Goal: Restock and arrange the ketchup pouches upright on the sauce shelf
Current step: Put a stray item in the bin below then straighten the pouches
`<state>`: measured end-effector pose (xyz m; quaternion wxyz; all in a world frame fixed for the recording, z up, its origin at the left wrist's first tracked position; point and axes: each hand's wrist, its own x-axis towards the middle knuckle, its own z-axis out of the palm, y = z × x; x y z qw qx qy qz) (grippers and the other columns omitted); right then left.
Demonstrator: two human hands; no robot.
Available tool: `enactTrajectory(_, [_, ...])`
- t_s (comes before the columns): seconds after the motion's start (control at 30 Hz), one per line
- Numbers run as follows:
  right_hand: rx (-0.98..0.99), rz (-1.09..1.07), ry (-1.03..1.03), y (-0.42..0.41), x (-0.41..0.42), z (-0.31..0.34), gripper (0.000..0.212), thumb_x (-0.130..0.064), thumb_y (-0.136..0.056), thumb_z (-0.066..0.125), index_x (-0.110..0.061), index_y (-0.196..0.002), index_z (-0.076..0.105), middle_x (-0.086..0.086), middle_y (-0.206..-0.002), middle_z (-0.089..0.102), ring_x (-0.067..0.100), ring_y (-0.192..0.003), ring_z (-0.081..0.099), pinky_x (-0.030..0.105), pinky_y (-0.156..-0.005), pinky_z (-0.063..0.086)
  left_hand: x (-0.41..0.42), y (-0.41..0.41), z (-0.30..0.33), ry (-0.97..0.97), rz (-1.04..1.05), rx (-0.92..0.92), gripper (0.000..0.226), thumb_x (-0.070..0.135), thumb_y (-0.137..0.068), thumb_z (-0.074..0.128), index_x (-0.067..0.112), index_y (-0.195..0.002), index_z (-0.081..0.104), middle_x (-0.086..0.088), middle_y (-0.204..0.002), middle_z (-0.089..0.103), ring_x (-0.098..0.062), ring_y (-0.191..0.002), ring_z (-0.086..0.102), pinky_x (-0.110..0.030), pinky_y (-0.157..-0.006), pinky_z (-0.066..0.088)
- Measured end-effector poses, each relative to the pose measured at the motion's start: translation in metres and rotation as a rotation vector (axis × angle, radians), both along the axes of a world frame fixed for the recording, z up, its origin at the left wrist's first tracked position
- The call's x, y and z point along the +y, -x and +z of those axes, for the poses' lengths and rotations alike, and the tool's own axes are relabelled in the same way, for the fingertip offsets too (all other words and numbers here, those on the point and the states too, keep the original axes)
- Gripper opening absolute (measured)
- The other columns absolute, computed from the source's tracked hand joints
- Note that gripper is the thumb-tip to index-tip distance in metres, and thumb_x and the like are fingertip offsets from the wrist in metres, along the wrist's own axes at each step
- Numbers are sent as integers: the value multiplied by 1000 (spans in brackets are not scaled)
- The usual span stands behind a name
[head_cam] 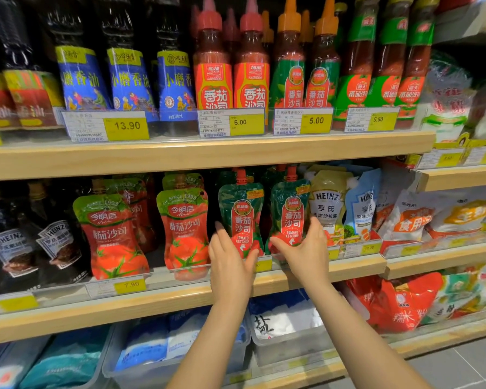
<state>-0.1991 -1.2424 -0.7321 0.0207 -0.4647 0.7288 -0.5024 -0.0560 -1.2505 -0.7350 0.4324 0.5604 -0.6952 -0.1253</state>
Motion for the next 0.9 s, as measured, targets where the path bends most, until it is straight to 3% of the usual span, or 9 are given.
enactTrajectory(0.1, [57, 8, 177, -19, 17, -2, 82, -53, -65, 72, -21, -130, 35, 0, -126, 46, 16, -120, 39, 30, -96, 36, 17, -31, -6, 182, -22, 77, 70, 38, -81, 65, 15, -138, 30, -4, -135, 43, -17, -126, 38, -23, -98, 33])
enactTrajectory(0.2, [92, 105, 144, -44, 18, -5, 81, -54, -67, 70, -19, -131, 36, -2, -124, 47, 14, -117, 41, 27, -95, 36, 7, -65, -8, 293, 216, 105, 79, 35, -71, 75, 8, -133, 32, -14, -132, 42, -27, -122, 37, -38, -99, 37])
enactTrajectory(0.33, [48, 122, 32, -67, 3, -3, 91, -52, -70, 71, -13, -139, 26, 5, -141, 40, 21, -130, 37, 37, -103, 37, -14, -74, 7, 109, 328, 18, 98, 38, -70, 76, -2, -139, 19, -25, -138, 34, -38, -128, 30, -46, -104, 34])
enactTrajectory(0.47, [50, 58, -6, -78, -8, -3, 93, -55, -67, 71, -13, -137, 26, 6, -140, 41, 24, -128, 38, 37, -100, 39, -23, -67, 8, -45, 333, -48, 87, 45, -74, 70, -3, -132, 25, -22, -122, 48, -37, -112, 48, -42, -88, 44])
enactTrajectory(0.73, [77, 24, -22, -84, -15, -9, 80, -48, -72, 71, -14, -133, 33, 6, -132, 52, 25, -121, 48, 44, -98, 44, -28, -75, -4, 6, 312, -65, 76, 37, -80, 68, -5, -130, 29, -22, -111, 53, -37, -101, 54, -42, -79, 47])
enactTrajectory(0.9, [54, 39, 45, -85, -5, -6, 81, -47, -71, 73, -15, -134, 33, 4, -134, 47, 20, -125, 40, 36, -100, 39, -24, -79, 2, 4, 290, -39, 79, 41, -82, 64, -5, -134, 25, -21, -124, 46, -34, -116, 43, -38, -94, 39])
